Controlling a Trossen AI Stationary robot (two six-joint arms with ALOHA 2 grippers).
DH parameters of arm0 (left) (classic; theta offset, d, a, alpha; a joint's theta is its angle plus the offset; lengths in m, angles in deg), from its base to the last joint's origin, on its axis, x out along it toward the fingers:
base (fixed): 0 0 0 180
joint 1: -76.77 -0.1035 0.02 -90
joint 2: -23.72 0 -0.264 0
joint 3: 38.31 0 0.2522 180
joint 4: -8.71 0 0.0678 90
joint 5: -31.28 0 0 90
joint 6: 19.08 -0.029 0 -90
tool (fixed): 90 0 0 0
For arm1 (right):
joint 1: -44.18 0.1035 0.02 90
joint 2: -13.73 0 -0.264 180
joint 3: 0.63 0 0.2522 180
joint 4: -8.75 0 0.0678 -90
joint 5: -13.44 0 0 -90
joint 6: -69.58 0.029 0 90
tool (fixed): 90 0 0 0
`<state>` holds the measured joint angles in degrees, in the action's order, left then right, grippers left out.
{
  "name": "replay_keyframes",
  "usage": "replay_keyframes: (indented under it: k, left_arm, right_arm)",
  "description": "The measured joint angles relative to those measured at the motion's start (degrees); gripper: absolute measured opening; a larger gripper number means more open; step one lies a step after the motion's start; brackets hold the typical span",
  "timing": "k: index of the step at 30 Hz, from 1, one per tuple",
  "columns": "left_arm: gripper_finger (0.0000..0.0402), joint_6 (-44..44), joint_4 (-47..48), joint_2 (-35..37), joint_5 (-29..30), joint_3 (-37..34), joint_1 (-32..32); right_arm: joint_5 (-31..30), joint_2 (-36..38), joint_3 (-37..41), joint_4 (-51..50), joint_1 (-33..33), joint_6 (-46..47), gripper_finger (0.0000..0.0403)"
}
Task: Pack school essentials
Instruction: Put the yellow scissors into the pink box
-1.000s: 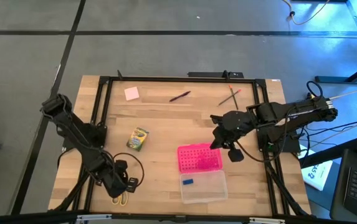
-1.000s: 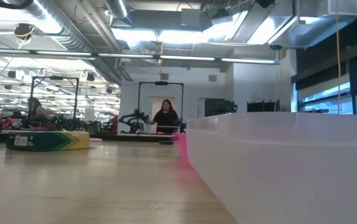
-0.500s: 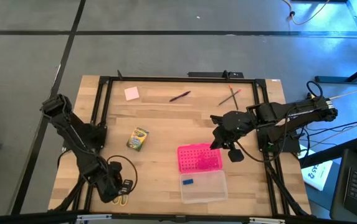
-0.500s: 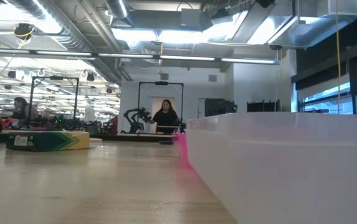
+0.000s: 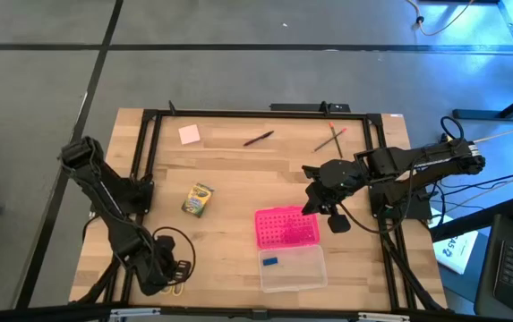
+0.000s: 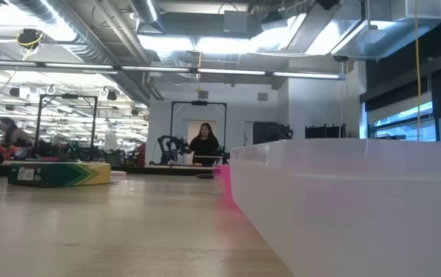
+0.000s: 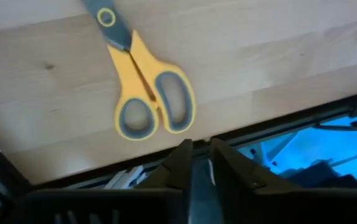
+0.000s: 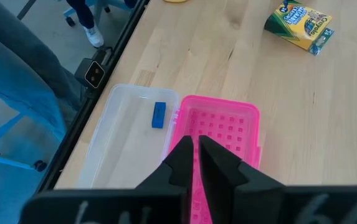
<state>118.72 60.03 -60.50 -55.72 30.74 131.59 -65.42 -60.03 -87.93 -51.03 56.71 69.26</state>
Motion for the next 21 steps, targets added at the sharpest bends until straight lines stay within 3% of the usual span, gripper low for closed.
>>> replay_keyframes:
  k: [11, 21]
  left_arm:
    - [0.0179, -0.94, -5.26, -7.10, -2.34, 0.02, -0.54]
    - [0.0191, -0.40, -7.81, -11.10, -2.75, 0.02, -1.17]
  right_arm:
    - [0.00, 0.00, 0.00, 0.00, 0.00, 0.02, 0.0030]
    - [0.00, 0.00, 0.00, 0.02, 0.00, 0.00, 0.0030]
